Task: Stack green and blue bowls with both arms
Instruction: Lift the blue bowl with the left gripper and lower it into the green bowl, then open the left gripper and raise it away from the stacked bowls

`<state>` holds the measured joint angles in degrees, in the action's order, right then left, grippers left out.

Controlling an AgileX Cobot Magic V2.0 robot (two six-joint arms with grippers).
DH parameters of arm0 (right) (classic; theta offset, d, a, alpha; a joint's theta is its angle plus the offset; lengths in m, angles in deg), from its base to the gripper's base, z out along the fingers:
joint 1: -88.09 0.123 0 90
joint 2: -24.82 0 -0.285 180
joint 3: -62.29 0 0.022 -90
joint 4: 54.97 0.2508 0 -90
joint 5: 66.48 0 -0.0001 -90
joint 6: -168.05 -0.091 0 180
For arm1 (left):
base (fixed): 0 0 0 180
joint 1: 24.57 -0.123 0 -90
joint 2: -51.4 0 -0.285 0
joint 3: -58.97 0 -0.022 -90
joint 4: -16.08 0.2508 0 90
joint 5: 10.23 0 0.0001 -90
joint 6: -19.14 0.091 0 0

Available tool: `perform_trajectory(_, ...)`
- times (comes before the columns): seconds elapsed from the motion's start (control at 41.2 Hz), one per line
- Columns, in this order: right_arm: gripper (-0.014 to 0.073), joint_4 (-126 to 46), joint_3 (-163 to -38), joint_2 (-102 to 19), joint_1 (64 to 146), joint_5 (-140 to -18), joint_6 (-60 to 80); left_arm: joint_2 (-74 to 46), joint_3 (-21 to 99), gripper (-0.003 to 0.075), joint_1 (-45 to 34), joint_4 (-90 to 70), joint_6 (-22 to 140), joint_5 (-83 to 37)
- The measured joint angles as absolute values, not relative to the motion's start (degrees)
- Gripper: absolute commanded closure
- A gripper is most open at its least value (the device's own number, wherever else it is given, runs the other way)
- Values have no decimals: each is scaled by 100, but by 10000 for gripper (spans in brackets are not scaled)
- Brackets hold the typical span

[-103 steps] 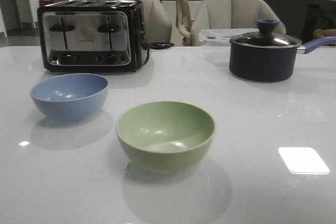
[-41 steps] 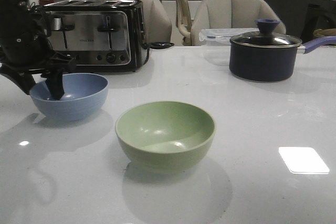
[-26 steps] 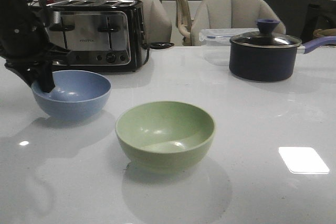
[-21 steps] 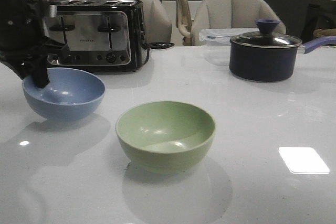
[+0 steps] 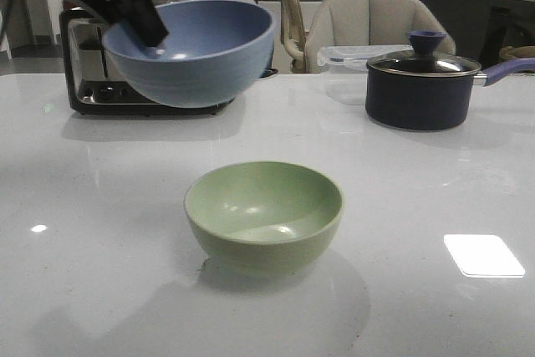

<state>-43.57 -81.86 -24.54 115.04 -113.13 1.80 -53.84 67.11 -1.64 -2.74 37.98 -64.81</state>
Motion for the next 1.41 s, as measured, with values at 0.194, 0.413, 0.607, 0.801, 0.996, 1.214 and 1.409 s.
perform_trajectory(0.194, 169, -4357, -8186, -2454, 11504, -11313, 180, -5573, 6568, 622, 420, -326, 3899, -6294)
perform_trajectory(0.413, 169, -4357, -8186, -2454, 11504, -11313, 180, -6036, 6554, 622, 558, -391, 3909, -6011)
perform_trajectory(0.607, 169, -4357, -8186, -2454, 11504, -11313, 180, -6508, 6554, 615, 558, -426, 3919, -5923)
perform_trajectory(0.801, 169, -4357, -8186, -2454, 11504, -11313, 180, -6772, 6554, 325, 558, -474, 3919, -5961)
perform_trajectory(0.996, 169, -4357, -8186, -2454, 11504, -11313, 180, -6729, 6554, 171, 558, -487, 3919, -6118)
perform_trajectory(1.214, 169, -4357, -8186, -2454, 11504, -11313, 180, -5901, 6473, 171, 558, -487, 3919, -6311)
perform_trajectory(1.409, 169, -4357, -8186, -2454, 11504, -11313, 180, -4500, 5733, 171, 643, -500, 3919, -6259)
